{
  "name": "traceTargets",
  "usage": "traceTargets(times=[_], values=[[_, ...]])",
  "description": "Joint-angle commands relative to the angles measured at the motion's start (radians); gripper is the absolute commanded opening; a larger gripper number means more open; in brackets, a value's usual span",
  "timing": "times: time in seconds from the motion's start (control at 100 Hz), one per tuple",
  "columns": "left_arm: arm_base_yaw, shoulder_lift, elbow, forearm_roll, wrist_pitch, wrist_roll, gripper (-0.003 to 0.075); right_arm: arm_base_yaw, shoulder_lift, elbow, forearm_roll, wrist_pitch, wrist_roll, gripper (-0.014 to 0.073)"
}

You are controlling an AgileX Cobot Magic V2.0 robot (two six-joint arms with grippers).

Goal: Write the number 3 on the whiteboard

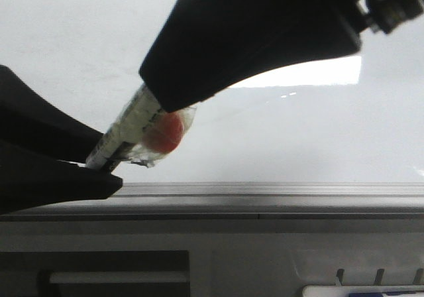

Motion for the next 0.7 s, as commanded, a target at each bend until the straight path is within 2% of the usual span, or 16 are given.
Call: traceTargets(times=[0.0, 0.12, 0.19, 0.25, 0.38, 0.52, 0.58, 0.69], values=[[0.002, -0.015, -0.023, -0.013, -0.056, -0.003, -0.0020, 0.000, -0.015, -0.036, -0.007, -0.065, -0.008, -0.0063], [0.002, -0.015, -0.023, -0.023, -0.068, -0.003, -0.0018, 0.000, -0.015, -0.036, -0.007, -0.073, -0.008, -0.0063], [0.002, -0.015, -0.023, -0.025, -0.081, -0.003, 0.0008, 0.000, -0.015, -0.036, -0.007, -0.080, -0.008, -0.0063], [0.002, -0.015, -0.023, -0.027, -0.086, -0.003, 0.0058, 0.000, -0.015, -0.036, -0.007, -0.091, -0.008, -0.0063], [0.002, -0.052, -0.023, -0.106, -0.080, -0.005, 0.0237, 0.000, -0.017, -0.037, -0.009, -0.131, -0.008, -0.0062], [0.002, -0.140, -0.023, -0.208, -0.015, -0.005, 0.0400, -0.002, -0.017, -0.080, -0.044, -0.081, -0.008, -0.0062], [0.002, -0.184, -0.023, -0.250, 0.028, -0.005, 0.0424, -0.005, -0.017, -0.109, -0.082, -0.054, -0.008, -0.0062], [0.002, -0.275, -0.023, -0.331, 0.091, -0.005, 0.0420, -0.042, -0.015, -0.169, -0.092, 0.024, -0.008, -0.0062]])
